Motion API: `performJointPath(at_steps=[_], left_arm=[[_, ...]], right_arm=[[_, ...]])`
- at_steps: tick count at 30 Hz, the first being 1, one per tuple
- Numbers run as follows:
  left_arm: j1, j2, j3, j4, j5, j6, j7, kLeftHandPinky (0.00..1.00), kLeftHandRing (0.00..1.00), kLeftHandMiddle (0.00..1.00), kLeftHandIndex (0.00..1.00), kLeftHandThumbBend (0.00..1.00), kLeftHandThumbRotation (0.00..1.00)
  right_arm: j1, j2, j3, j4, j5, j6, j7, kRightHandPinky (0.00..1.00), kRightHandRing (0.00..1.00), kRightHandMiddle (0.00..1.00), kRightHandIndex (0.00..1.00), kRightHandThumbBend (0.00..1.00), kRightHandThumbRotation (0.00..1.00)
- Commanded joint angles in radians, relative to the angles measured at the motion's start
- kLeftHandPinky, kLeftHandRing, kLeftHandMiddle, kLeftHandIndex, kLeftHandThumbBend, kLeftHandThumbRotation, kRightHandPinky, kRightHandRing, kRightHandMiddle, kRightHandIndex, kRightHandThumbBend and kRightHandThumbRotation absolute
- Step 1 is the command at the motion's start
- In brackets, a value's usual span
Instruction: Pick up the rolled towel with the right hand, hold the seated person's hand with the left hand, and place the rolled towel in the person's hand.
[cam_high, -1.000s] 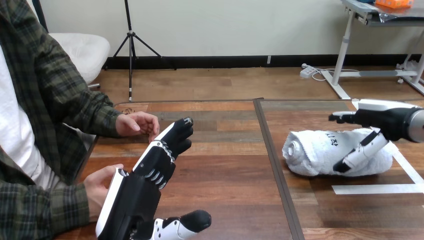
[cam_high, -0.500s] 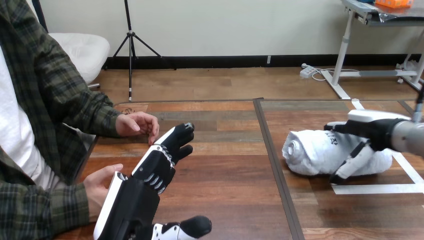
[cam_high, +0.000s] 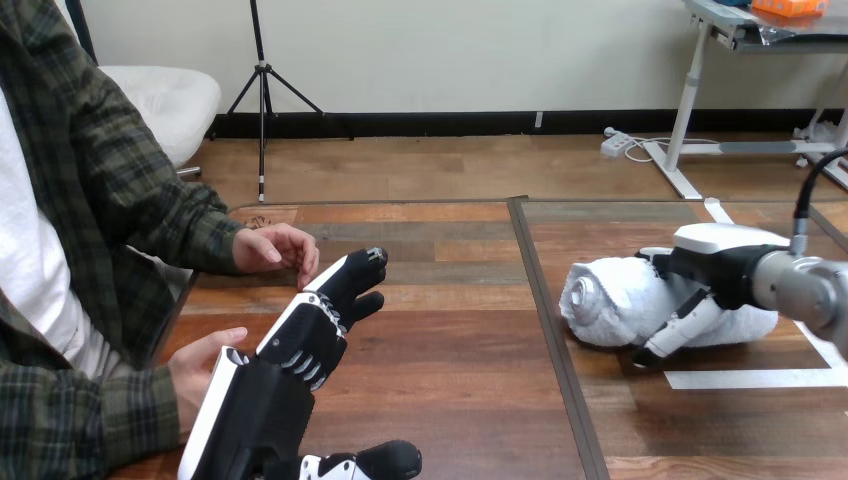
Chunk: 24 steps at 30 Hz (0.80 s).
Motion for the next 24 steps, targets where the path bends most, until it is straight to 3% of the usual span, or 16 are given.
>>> performJointPath(at_steps=[1,10,24], left_arm=[[-0.018,-0.008,0.018,-0.055,-0.008,-0.022,0.007,0.84,0.89,0.89,0.84,1.00,0.47],[-0.002,-0.002,0.006,-0.081,-0.039,-0.009,-0.002,0.83,0.90,0.88,0.84,1.00,0.46],[0.007,-0.001,0.001,-0.101,-0.046,0.002,-0.008,0.84,0.91,0.89,0.84,1.00,0.43]], right_arm=[[-0.024,0.052,0.021,0.009,-0.013,0.023,-0.037,0.94,0.99,0.97,0.99,1.00,0.57],[-0.016,0.098,0.045,0.014,-0.030,0.062,-0.054,0.99,1.00,0.98,1.00,1.00,0.57],[-0.003,0.139,0.072,0.016,-0.044,0.090,-0.108,0.95,0.97,0.97,0.99,1.00,0.54]])
